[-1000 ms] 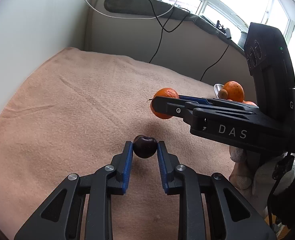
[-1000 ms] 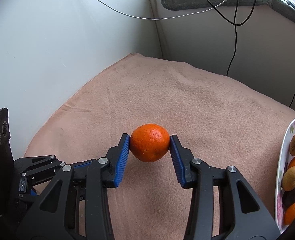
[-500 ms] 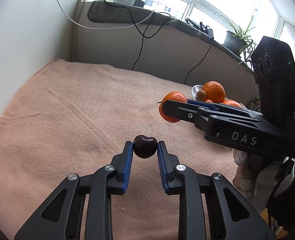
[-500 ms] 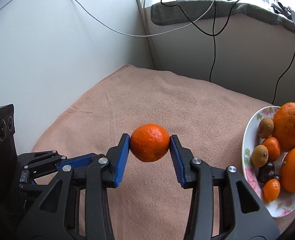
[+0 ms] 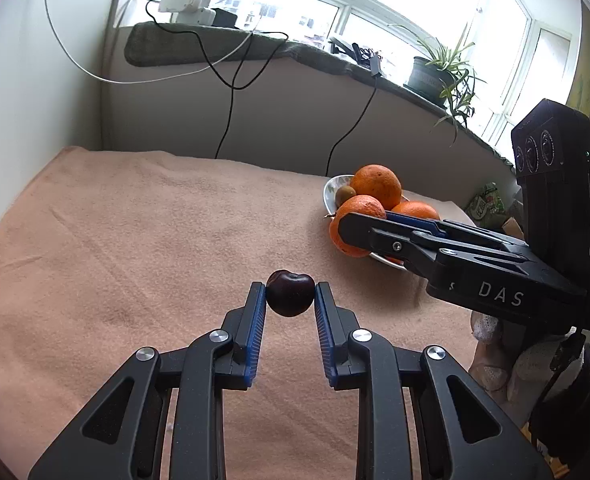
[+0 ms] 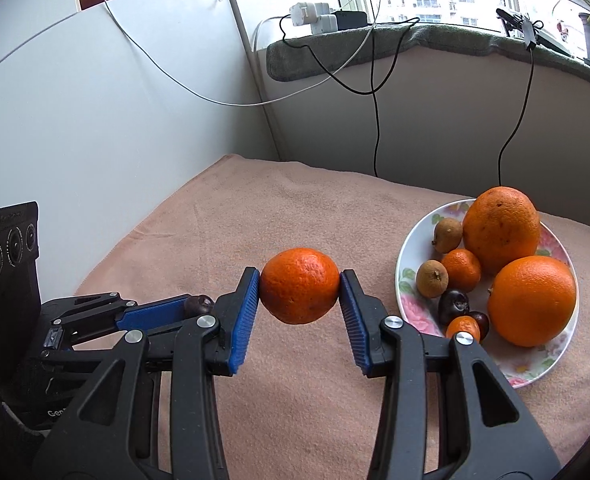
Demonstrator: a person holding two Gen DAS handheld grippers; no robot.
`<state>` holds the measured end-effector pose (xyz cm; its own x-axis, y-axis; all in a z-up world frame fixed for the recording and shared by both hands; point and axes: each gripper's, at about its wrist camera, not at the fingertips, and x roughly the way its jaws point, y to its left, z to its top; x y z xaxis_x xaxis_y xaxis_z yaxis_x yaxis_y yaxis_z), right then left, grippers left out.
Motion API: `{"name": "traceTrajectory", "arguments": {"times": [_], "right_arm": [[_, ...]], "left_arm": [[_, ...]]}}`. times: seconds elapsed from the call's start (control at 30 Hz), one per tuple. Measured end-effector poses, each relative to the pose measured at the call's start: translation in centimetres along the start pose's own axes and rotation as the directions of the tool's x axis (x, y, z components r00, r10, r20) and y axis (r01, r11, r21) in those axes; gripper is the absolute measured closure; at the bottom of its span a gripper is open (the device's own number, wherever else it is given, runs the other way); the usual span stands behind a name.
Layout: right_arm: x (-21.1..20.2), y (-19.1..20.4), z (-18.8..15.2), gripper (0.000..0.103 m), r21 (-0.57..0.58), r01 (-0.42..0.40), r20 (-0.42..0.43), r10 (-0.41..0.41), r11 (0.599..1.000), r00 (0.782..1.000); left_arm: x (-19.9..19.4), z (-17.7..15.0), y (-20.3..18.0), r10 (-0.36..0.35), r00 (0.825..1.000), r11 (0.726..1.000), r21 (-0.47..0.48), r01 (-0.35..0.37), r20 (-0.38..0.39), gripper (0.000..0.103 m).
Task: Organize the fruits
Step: 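Carry the tangerine and the dark plum with both grippers over the plate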
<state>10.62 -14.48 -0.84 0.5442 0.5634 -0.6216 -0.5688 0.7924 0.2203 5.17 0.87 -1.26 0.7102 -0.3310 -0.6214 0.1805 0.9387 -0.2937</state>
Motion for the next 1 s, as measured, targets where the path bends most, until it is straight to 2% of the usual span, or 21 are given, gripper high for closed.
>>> {"name": "traceTrajectory", "arguments": {"times": [1.0], "right_arm": [[-7.4,-9.6,-1.9,0.060,0.153,0.144,0.088,-0.159,0.978,0.983]], "left_arm": [[4.7,3.4,-6.0,-0.116,0.993,0.990,0.078,0.116,-0.009,0.080]]}}
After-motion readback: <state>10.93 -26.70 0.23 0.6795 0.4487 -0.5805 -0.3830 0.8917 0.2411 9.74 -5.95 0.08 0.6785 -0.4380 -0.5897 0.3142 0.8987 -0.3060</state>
